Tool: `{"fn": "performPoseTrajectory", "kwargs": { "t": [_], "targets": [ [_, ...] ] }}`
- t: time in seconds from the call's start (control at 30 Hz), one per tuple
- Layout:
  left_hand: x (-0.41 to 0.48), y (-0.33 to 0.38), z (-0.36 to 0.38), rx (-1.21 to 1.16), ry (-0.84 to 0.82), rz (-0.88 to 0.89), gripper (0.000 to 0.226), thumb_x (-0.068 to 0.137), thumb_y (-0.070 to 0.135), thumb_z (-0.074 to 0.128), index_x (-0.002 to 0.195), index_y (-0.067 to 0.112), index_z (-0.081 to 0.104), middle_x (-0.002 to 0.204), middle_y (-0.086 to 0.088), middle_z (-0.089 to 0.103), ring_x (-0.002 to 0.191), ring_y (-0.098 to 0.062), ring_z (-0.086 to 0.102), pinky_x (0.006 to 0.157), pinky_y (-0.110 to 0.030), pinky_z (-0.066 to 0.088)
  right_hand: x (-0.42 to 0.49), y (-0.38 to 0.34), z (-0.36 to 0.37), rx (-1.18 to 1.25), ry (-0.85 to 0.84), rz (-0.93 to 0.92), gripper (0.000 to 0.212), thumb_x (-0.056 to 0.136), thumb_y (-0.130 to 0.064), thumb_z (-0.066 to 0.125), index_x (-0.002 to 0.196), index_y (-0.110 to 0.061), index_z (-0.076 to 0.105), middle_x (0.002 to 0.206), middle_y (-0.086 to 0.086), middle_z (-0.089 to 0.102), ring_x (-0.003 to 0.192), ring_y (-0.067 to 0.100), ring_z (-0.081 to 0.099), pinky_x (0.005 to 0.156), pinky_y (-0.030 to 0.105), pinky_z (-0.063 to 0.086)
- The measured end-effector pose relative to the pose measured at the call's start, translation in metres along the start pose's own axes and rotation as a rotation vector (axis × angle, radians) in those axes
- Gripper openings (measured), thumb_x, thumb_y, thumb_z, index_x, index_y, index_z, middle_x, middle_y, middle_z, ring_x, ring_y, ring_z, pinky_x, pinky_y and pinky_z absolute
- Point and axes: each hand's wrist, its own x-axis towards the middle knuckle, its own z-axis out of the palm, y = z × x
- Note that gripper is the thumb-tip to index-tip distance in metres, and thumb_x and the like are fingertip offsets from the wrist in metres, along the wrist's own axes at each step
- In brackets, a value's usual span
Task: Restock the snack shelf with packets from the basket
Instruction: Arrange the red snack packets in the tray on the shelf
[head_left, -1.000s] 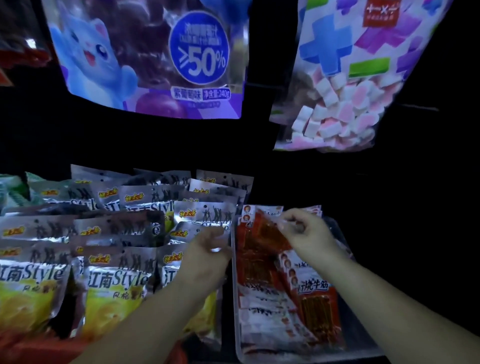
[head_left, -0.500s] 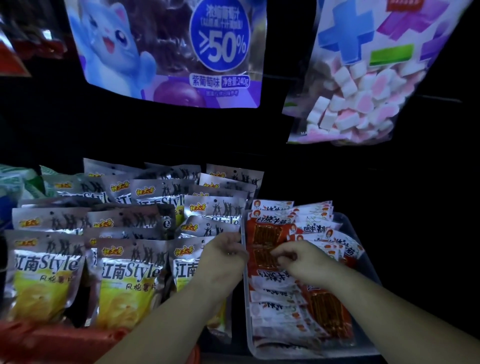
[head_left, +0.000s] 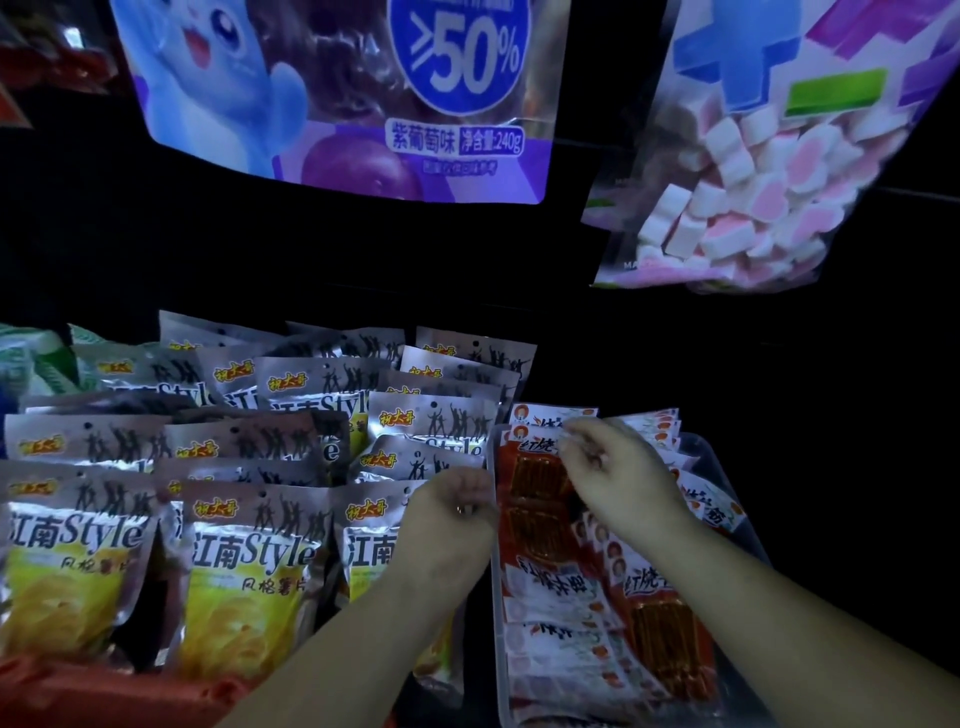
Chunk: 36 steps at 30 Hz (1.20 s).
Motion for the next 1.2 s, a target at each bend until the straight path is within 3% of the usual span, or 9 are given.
{"fn": "performPoseTrajectory", "kwargs": {
  "t": [0.1,0.2,0.33,0.4,0.63,0.83,0.97,1.07,1.2],
  "targets": [
    [0.003,0.001,-0.002,-0.019,0.026,0.001,0.027,0.094,-0.002,0.058,0.108,0.017,0.071,0.102,0.0,0.073,0.087,-0.02,0.069,0.067,-0.028,0.052,0.02,0.004,0.009,-0.246,-0.024,-0.035,0.055,0.103,-0.041,0.057,0.155,-0.033,0.041,0.158,-0.009,0.04,0.144,0.018,0.038,0.111,0.041,0.044],
    [0.004,0.003,-0.003,-0.024,0.029,0.009,0.028,0.094,-0.001,0.059,0.112,0.018,0.069,0.107,0.0,0.071,0.096,-0.021,0.069,0.07,-0.029,0.052,0.032,0.0,0.014,-0.362,-0.068,0.017,0.056,0.099,-0.041,0.065,0.15,-0.03,0.046,0.148,-0.004,0.047,0.141,0.02,0.037,0.107,0.038,0.044],
    [0.005,0.002,-0.009,-0.041,0.037,0.024,0.029,0.094,-0.007,0.055,0.099,0.016,0.071,0.086,0.008,0.073,0.073,-0.007,0.068,0.059,-0.024,0.051,0.038,0.004,0.02,-0.507,0.025,-0.06,0.017,0.096,-0.034,0.07,0.111,-0.026,0.067,0.115,-0.005,0.059,0.119,0.02,0.044,0.093,0.033,0.041],
    [0.005,-0.001,-0.015,-0.04,0.048,0.012,0.032,0.093,-0.007,0.056,0.096,0.02,0.072,0.081,0.012,0.072,0.078,-0.011,0.07,0.062,-0.027,0.053,0.039,0.009,0.023,-0.507,0.078,-0.09,0.008,0.095,-0.03,0.072,0.098,-0.022,0.069,0.104,-0.003,0.061,0.111,0.023,0.048,0.089,0.035,0.041],
    [0.003,0.004,-0.022,0.008,0.039,0.045,0.03,0.095,0.0,0.059,0.11,0.022,0.071,0.106,0.008,0.07,0.093,-0.012,0.068,0.064,-0.02,0.049,0.045,-0.003,0.006,-0.275,0.305,-0.18,0.008,0.089,-0.015,0.077,0.087,-0.023,0.078,0.095,-0.003,0.067,0.096,0.026,0.059,0.075,0.036,0.048],
    [-0.019,0.027,-0.029,0.036,-0.025,0.279,0.023,0.098,0.007,0.063,0.104,0.029,0.067,0.107,0.007,0.068,0.068,0.003,0.061,0.056,-0.01,0.047,0.023,-0.055,-0.045,0.358,0.076,-0.078,0.02,0.092,-0.009,0.076,0.093,-0.023,0.061,0.079,0.005,0.058,0.067,0.017,0.052,0.06,0.024,0.046],
    [-0.048,0.049,-0.034,0.096,-0.14,0.426,0.027,0.091,0.013,0.076,0.101,0.036,0.068,0.136,0.028,0.048,0.122,0.017,0.044,0.097,-0.009,0.042,-0.026,-0.085,-0.077,0.322,-0.04,-0.192,0.03,0.087,-0.009,0.082,0.087,-0.023,0.055,0.075,-0.004,0.051,0.066,0.006,0.047,0.062,0.018,0.038],
    [-0.076,0.06,-0.038,-0.004,-0.212,0.412,0.029,0.088,0.001,0.077,0.104,0.024,0.071,0.109,0.009,0.072,0.089,0.007,0.063,0.081,-0.019,0.056,-0.06,-0.1,-0.091,0.392,-0.195,-0.14,0.018,0.083,-0.011,0.085,0.083,-0.021,0.069,0.084,-0.008,0.072,0.085,0.001,0.067,0.076,0.02,0.05],
    [-0.113,0.071,-0.052,-0.089,-0.192,0.361,0.029,0.084,0.002,0.081,0.102,0.024,0.076,0.101,0.004,0.077,0.091,-0.009,0.069,0.079,-0.026,0.06,-0.097,-0.128,-0.111,0.51,-0.16,-0.056,0.017,0.085,-0.015,0.083,0.094,-0.026,0.076,0.098,-0.013,0.074,0.097,0.005,0.07,0.081,0.023,0.054]
  ]
}}
